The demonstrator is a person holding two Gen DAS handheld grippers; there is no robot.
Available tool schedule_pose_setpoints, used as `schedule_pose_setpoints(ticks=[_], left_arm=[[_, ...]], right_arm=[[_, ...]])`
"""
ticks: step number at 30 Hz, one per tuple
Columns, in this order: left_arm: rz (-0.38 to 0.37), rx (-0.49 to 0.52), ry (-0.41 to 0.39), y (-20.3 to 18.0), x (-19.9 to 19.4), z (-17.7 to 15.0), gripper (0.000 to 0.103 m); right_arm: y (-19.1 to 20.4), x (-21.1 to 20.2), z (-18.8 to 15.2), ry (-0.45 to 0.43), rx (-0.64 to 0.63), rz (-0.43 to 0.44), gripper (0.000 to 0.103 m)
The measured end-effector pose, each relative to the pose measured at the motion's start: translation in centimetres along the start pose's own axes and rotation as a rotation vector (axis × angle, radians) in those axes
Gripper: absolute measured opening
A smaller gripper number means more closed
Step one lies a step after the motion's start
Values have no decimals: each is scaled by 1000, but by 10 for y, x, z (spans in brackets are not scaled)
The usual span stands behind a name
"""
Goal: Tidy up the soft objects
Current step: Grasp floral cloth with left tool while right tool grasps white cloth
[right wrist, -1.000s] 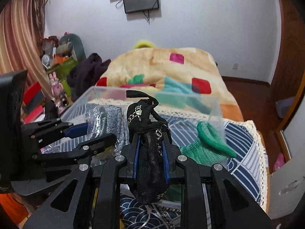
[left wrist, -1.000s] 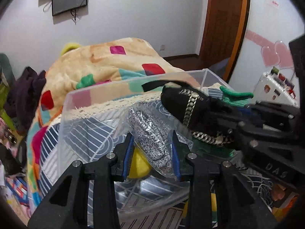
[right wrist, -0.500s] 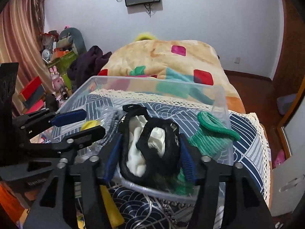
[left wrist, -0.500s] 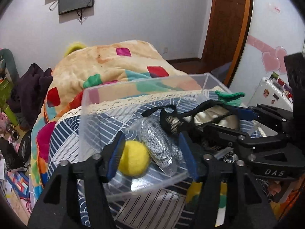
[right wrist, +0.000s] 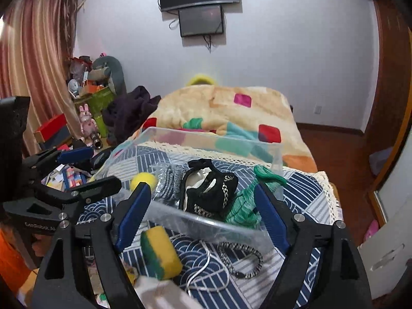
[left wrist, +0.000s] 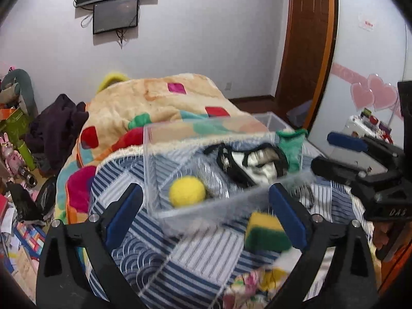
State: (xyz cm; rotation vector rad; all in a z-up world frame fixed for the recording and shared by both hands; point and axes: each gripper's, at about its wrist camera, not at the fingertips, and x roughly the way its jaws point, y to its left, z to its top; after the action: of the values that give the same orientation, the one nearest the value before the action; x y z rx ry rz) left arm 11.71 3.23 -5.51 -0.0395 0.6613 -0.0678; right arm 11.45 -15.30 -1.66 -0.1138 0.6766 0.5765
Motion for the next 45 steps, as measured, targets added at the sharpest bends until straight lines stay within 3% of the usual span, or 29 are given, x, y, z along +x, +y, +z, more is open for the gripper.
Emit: schedule_pose_setpoints(ticks=[6, 17, 22, 26, 28, 30, 32, 34, 37, 40, 45], left_arm=[[19, 15, 64, -5, -1, -34, 99], [-29, -13, 195, -15, 2, -93, 99], [-23, -31, 211, -21, 3, -108, 99], [0, -41, 177, -25, -6, -116, 99], [7, -43, 166, -27, -9, -119, 87], [24, -24, 158, -29, -10, -120, 80], [-9, -2, 152, -33, -11, -121, 70], [-30, 26, 147, -38, -13, -122, 51], [-42, 45, 143, -44, -13, -121, 32], [-55, 24, 145, -43, -13, -118, 22], [-56, -37, 138, -32, -19, -111, 18]], right_arm=[[6, -5, -21, 25, -12, -1, 80], [19, 3, -74, 148, 9, 4, 80], [19, 12, -96, 223, 61, 40, 80], [13, 11, -104, 227, 112, 51, 80], [13, 9, -105, 216, 116, 50, 80], [16, 6, -106, 210, 103, 47, 72], [20, 3, -108, 205, 99, 73, 59], [21, 0, -108, 190, 102, 83, 50], [19, -1, -108, 182, 111, 105, 37], [18, -5, -105, 157, 103, 93, 33], [15, -17, -98, 113, 100, 62, 33]])
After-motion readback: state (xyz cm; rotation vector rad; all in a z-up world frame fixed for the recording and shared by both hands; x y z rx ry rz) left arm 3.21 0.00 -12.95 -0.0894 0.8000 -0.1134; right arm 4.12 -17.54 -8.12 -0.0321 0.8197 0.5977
